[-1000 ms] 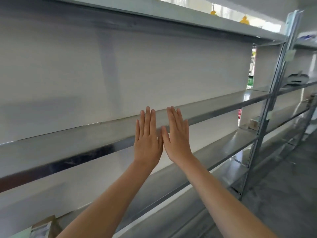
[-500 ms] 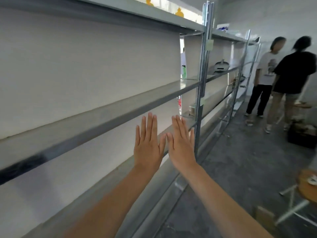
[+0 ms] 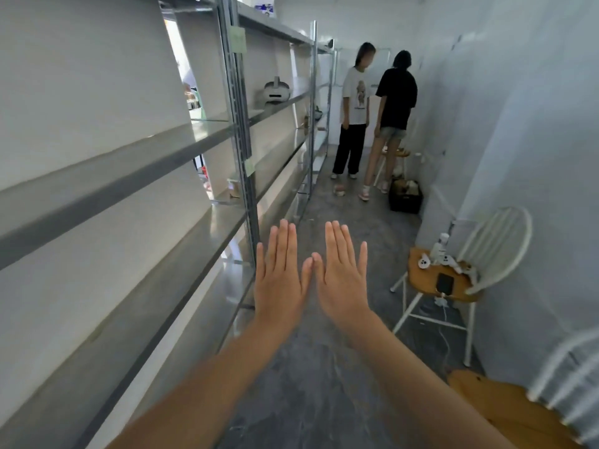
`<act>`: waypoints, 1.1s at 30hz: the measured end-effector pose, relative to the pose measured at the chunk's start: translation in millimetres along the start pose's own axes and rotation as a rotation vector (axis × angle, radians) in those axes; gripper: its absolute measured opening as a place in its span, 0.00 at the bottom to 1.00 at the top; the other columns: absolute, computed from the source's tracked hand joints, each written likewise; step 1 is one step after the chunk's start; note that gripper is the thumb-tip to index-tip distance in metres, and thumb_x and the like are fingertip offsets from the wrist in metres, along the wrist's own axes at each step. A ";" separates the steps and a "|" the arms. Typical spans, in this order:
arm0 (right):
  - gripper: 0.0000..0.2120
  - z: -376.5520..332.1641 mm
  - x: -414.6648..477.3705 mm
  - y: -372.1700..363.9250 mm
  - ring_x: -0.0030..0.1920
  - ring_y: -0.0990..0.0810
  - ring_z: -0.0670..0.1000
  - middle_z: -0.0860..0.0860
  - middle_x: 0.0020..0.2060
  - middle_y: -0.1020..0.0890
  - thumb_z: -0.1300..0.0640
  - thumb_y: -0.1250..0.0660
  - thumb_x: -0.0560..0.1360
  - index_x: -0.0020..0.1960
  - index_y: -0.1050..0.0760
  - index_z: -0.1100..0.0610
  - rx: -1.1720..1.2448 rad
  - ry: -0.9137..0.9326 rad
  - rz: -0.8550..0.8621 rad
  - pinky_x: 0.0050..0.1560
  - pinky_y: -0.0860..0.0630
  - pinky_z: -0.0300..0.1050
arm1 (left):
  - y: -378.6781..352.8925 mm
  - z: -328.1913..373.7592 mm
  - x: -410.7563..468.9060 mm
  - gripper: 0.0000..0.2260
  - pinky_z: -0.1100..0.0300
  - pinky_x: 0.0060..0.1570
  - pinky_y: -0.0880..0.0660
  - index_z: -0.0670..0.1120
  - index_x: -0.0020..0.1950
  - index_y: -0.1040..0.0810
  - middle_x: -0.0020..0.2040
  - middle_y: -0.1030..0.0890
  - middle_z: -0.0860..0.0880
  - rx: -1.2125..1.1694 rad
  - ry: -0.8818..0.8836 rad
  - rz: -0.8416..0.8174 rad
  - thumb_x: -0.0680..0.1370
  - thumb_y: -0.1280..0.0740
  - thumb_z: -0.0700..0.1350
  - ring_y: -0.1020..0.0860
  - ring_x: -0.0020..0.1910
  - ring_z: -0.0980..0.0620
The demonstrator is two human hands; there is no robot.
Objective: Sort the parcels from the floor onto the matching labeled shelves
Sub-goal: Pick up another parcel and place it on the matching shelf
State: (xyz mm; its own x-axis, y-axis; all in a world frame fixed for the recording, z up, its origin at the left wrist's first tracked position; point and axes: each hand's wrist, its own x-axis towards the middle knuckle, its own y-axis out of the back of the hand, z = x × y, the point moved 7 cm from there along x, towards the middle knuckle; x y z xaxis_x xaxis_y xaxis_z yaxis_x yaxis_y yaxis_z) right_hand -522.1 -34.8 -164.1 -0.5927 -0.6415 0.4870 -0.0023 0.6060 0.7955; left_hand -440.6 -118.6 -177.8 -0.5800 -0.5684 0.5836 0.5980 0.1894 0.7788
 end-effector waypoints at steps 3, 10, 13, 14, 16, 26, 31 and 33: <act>0.30 28.2 30.4 -5.8 0.80 0.61 0.45 0.48 0.82 0.53 0.46 0.59 0.84 0.83 0.55 0.55 -0.053 -0.053 0.007 0.80 0.64 0.55 | -32.7 13.3 31.5 0.29 0.46 0.79 0.50 0.44 0.82 0.52 0.83 0.51 0.46 -0.071 -0.040 -0.016 0.84 0.56 0.57 0.53 0.82 0.50; 0.29 80.2 114.3 -47.9 0.82 0.59 0.47 0.49 0.83 0.53 0.47 0.55 0.86 0.83 0.56 0.55 -0.137 -0.164 -0.007 0.80 0.64 0.56 | -110.0 17.0 112.6 0.29 0.46 0.79 0.51 0.44 0.82 0.53 0.83 0.53 0.46 -0.149 -0.098 -0.058 0.85 0.54 0.56 0.54 0.82 0.49; 0.29 101.7 141.7 -66.8 0.82 0.57 0.48 0.50 0.83 0.52 0.47 0.54 0.86 0.83 0.55 0.55 -0.155 -0.216 0.004 0.80 0.62 0.57 | -143.1 18.0 140.4 0.29 0.46 0.79 0.52 0.43 0.82 0.54 0.83 0.54 0.46 -0.169 -0.134 -0.086 0.85 0.51 0.55 0.54 0.82 0.49; 0.29 109.7 148.9 -72.9 0.82 0.57 0.48 0.50 0.83 0.51 0.47 0.54 0.86 0.83 0.55 0.55 -0.156 -0.232 0.008 0.80 0.61 0.57 | -154.2 19.3 148.8 0.29 0.46 0.80 0.54 0.43 0.82 0.54 0.83 0.54 0.45 -0.170 -0.146 -0.095 0.85 0.51 0.55 0.55 0.82 0.49; 0.29 126.8 160.4 -83.7 0.82 0.57 0.48 0.50 0.83 0.51 0.47 0.54 0.85 0.83 0.54 0.56 -0.162 -0.259 0.006 0.80 0.62 0.57 | -176.3 24.3 162.6 0.29 0.47 0.80 0.56 0.43 0.82 0.55 0.83 0.54 0.45 -0.180 -0.155 -0.122 0.85 0.53 0.55 0.55 0.82 0.49; 0.29 262.8 186.9 -135.4 0.82 0.57 0.48 0.50 0.83 0.51 0.46 0.55 0.85 0.83 0.54 0.55 -0.147 -0.370 -0.118 0.80 0.61 0.57 | -304.3 81.3 177.9 0.30 0.47 0.80 0.56 0.43 0.82 0.55 0.83 0.54 0.45 -0.171 -0.181 -0.301 0.84 0.57 0.58 0.55 0.82 0.48; 0.29 337.8 229.8 -146.3 0.82 0.57 0.48 0.50 0.83 0.51 0.46 0.54 0.85 0.83 0.54 0.56 -0.144 -0.340 -0.164 0.80 0.62 0.57 | -362.5 129.0 214.6 0.30 0.48 0.80 0.57 0.43 0.82 0.54 0.83 0.53 0.45 -0.150 -0.157 -0.316 0.84 0.57 0.58 0.55 0.82 0.49; 0.29 365.8 247.6 -149.3 0.82 0.57 0.48 0.50 0.83 0.51 0.46 0.54 0.85 0.83 0.54 0.56 -0.146 -0.319 -0.183 0.80 0.62 0.57 | -383.8 148.0 231.0 0.30 0.48 0.80 0.57 0.43 0.82 0.53 0.83 0.53 0.46 -0.147 -0.136 -0.318 0.84 0.57 0.58 0.54 0.82 0.49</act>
State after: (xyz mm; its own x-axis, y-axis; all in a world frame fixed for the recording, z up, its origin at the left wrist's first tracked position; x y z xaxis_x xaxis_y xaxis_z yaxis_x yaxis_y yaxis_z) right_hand -963.1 -112.0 -294.2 -0.8136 -0.5406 0.2141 -0.0305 0.4074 0.9128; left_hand -885.9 -204.2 -307.9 -0.8117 -0.4667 0.3512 0.4436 -0.1014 0.8905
